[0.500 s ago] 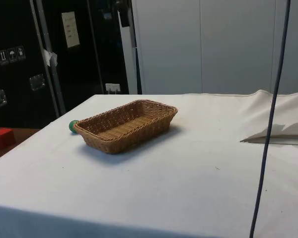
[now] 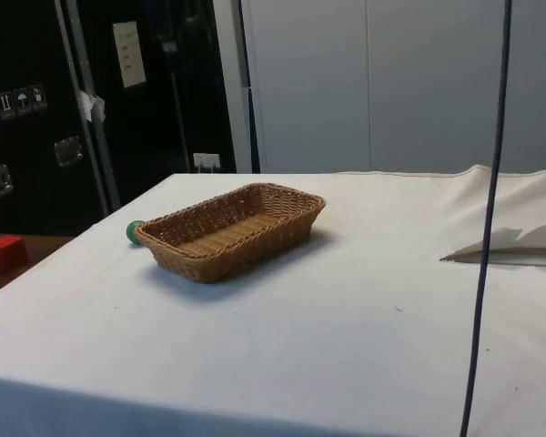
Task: Pick up the ball and place it into the basket.
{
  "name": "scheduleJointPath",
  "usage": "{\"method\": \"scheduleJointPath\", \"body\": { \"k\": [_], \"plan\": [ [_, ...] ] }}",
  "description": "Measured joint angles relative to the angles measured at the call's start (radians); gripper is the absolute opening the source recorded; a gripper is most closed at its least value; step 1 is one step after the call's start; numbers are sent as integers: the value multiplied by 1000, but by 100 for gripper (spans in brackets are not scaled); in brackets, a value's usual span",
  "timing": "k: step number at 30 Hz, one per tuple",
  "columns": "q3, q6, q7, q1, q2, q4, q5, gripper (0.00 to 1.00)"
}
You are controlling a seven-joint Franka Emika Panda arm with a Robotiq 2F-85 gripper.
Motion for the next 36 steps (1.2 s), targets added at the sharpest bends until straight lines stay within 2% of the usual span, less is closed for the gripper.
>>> {"method": "scheduleJointPath", "body": {
  "k": [12,21,28,30,36],
  "plan": [
    [1,67,-8,0,28,7,1,100],
    [0,148,-38,-3,53,8,11,100],
    [-11,192,-98,-14,84,27,43,100],
    [-11,192,-98,-14,84,27,43,100],
    [-31,194,-157,-25,127,73,105,100]
  ]
}}
